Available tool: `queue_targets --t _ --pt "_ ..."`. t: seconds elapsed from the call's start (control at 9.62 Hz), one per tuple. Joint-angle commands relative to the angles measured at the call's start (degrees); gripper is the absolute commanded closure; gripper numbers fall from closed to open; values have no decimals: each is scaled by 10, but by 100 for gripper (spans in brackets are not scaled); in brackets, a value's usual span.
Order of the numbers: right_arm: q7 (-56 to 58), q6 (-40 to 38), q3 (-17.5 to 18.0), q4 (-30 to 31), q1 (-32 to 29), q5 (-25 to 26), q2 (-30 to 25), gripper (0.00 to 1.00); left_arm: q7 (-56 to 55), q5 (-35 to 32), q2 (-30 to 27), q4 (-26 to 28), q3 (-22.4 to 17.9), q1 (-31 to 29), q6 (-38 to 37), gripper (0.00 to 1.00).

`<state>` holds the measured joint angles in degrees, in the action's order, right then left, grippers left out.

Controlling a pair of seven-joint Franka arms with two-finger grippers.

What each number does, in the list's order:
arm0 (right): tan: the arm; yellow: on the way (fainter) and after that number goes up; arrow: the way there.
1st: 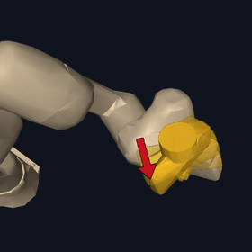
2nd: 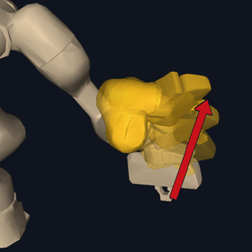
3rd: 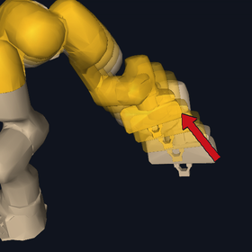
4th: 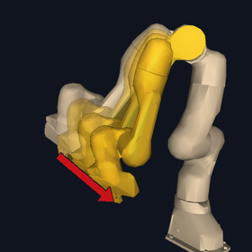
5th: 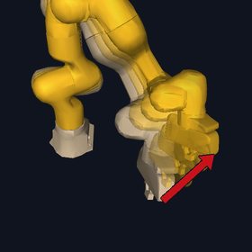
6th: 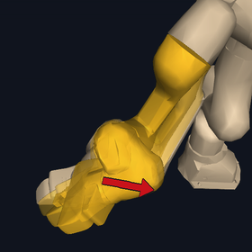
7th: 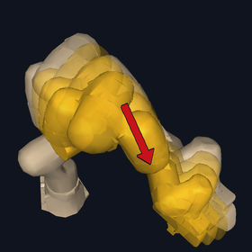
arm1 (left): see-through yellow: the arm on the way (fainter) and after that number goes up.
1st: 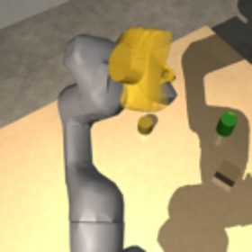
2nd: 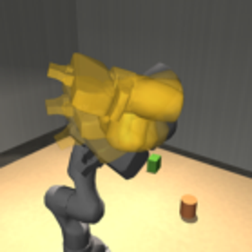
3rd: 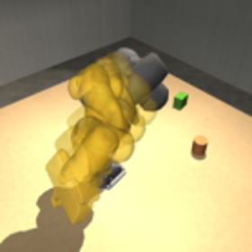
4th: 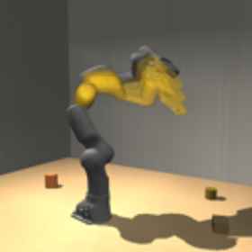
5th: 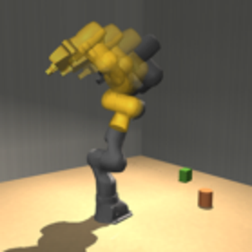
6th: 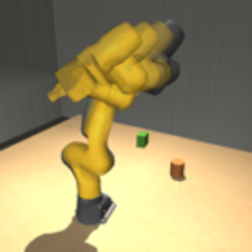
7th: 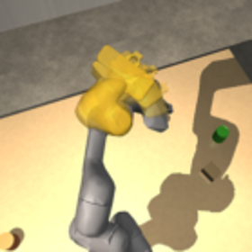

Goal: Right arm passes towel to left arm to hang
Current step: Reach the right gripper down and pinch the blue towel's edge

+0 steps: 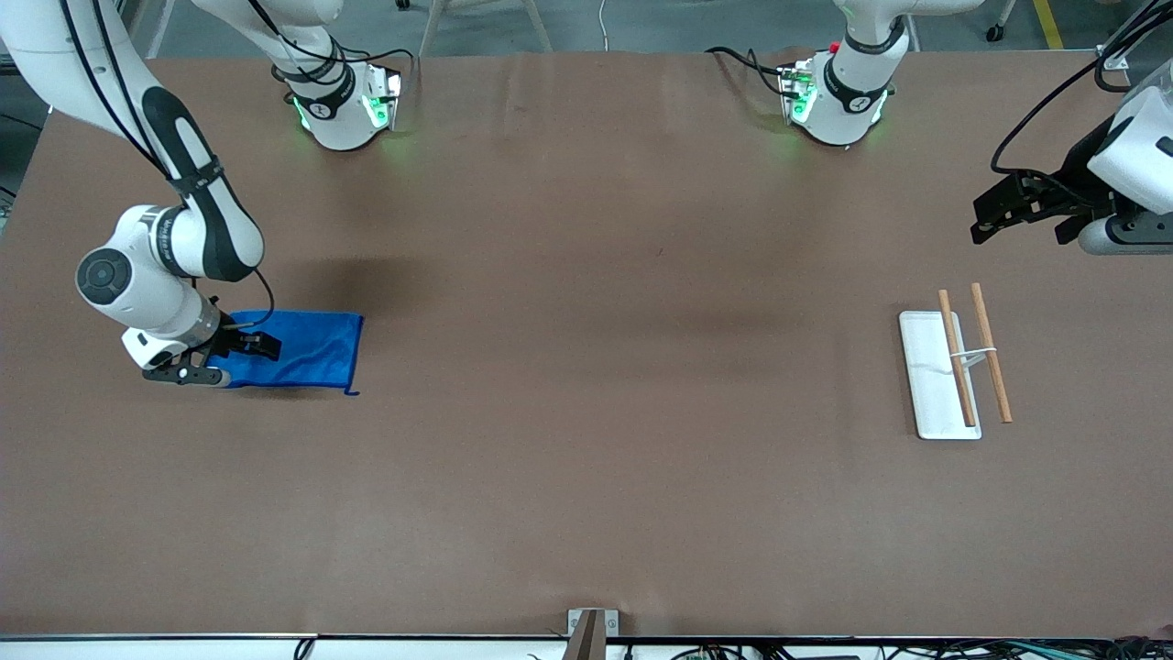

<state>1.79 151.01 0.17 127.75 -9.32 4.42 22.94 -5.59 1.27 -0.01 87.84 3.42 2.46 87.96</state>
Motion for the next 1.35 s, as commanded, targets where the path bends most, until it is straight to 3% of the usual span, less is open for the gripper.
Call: queue_targets --t 0.0,0.21,0.31,0.52,0.62,0.73,1.04,1.25 --pt "5 22 6 14 -6 4 2 0 -4 -13 12 1 1 4 -4 0" --pt "6 24 5 17 -8 4 6 0 -4 -13 12 1 1 4 -4 0" --pt "6 24 5 18 -9 4 6 9 -4 -13 12 1 1 4 -4 0" --pt "6 26 4 17 -10 4 10 48 -4 -13 12 1 1 4 -4 0" --pt "8 26 4 17 -9 5 10 75 -4 -13 12 0 1 4 -4 0" --pt "15 25 4 17 -8 4 10 94 -4 -14 12 0 1 4 -4 0" --pt "12 1 4 12 -5 4 2 99 -4 -14 12 1 1 4 -4 0" --pt "-12 -115 13 -29 13 -12 -38 99 -4 -14 13 1 1 4 -3 0"
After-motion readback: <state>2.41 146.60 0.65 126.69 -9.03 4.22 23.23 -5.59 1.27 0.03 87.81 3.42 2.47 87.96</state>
